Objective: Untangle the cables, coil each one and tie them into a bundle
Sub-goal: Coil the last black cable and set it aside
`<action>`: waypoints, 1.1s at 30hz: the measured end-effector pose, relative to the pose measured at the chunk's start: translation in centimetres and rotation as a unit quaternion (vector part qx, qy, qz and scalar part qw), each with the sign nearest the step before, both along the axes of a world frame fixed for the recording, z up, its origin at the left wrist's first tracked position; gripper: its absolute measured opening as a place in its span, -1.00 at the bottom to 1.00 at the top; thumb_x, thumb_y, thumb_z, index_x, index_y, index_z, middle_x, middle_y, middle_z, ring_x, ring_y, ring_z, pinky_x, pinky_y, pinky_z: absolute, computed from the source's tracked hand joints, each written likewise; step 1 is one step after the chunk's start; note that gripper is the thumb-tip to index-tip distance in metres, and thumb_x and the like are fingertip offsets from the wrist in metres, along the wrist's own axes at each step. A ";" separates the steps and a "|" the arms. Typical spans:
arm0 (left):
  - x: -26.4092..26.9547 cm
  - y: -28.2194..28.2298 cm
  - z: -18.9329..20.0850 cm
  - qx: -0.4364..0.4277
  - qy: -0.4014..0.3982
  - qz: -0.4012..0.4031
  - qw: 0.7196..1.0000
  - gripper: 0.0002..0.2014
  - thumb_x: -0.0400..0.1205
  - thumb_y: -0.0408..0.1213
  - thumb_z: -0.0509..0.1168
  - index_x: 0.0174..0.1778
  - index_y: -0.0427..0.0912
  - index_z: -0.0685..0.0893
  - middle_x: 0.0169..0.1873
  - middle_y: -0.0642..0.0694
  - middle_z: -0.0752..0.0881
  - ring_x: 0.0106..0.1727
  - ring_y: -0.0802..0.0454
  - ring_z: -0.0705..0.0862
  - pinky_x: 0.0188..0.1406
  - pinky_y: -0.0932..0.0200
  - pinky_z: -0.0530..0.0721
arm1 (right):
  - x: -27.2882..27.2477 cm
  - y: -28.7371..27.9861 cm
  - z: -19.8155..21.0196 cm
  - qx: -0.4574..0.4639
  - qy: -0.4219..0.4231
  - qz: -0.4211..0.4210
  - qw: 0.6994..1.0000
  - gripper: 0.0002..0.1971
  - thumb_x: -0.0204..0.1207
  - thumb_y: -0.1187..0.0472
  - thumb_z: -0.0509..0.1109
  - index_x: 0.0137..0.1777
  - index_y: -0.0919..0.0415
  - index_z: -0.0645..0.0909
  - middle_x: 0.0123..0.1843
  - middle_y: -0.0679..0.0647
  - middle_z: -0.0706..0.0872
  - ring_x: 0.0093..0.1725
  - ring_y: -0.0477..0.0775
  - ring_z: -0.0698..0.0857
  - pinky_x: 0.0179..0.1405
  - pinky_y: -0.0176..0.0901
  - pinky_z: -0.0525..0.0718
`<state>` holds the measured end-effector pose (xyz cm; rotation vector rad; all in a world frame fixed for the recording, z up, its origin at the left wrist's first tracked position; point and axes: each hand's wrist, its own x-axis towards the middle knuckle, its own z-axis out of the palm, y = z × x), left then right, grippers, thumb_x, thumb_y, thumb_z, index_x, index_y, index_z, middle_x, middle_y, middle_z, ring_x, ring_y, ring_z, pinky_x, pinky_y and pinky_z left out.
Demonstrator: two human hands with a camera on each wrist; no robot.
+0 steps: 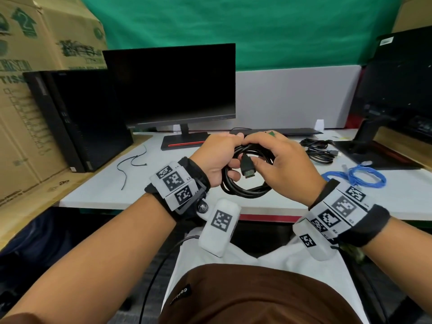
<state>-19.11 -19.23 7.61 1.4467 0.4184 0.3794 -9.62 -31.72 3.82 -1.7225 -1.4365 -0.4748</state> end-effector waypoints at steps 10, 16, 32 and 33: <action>-0.4 -0.4 0.1 -0.056 -0.078 -0.124 0.988 -0.71 0.78 -0.08 0.21 0.23 -0.24 0.59 -0.38 -0.09 0.50 -0.61 0.05 0.48 -0.49 0.04 0.71 | 1.1 0.0 0.5 0.073 -0.041 -0.116 0.990 -0.85 0.60 0.07 0.43 0.11 0.04 0.72 0.40 0.03 0.58 -0.01 0.13 0.72 -0.06 0.10 0.70; -0.2 -0.5 -0.2 -0.039 -0.071 -0.107 0.991 -0.53 0.78 0.16 0.07 0.09 -0.24 0.53 -0.53 -0.06 0.41 -0.76 0.10 0.17 -0.68 0.25 0.41 | 0.0 0.0 0.6 0.010 -0.125 -0.152 0.980 -0.76 0.74 0.12 0.15 0.02 0.21 0.61 -0.30 0.02 0.64 -0.24 0.25 0.65 -0.28 -0.01 0.52; -0.4 -1.2 -0.7 0.159 -0.104 -0.083 0.978 -0.75 0.81 -0.21 0.15 0.15 -0.30 0.64 -0.50 -0.14 0.41 -0.69 0.04 0.21 -0.68 0.25 0.39 | 1.8 -0.6 3.7 0.052 0.452 0.030 0.890 -0.67 0.81 0.09 0.09 -0.20 0.16 0.43 -0.42 0.06 0.75 -0.44 0.12 0.78 -0.52 -0.21 0.43; -0.5 -1.4 -0.8 0.151 -0.111 -0.096 0.978 -0.72 0.79 -0.17 0.21 0.19 -0.32 0.66 -0.47 -0.13 0.42 -0.66 0.05 0.24 -0.68 0.23 0.42 | 1.9 -0.6 3.7 0.047 0.429 0.012 0.902 -0.67 0.81 0.06 0.08 -0.20 0.15 0.42 -0.36 0.09 0.73 -0.44 0.10 0.78 -0.54 -0.25 0.46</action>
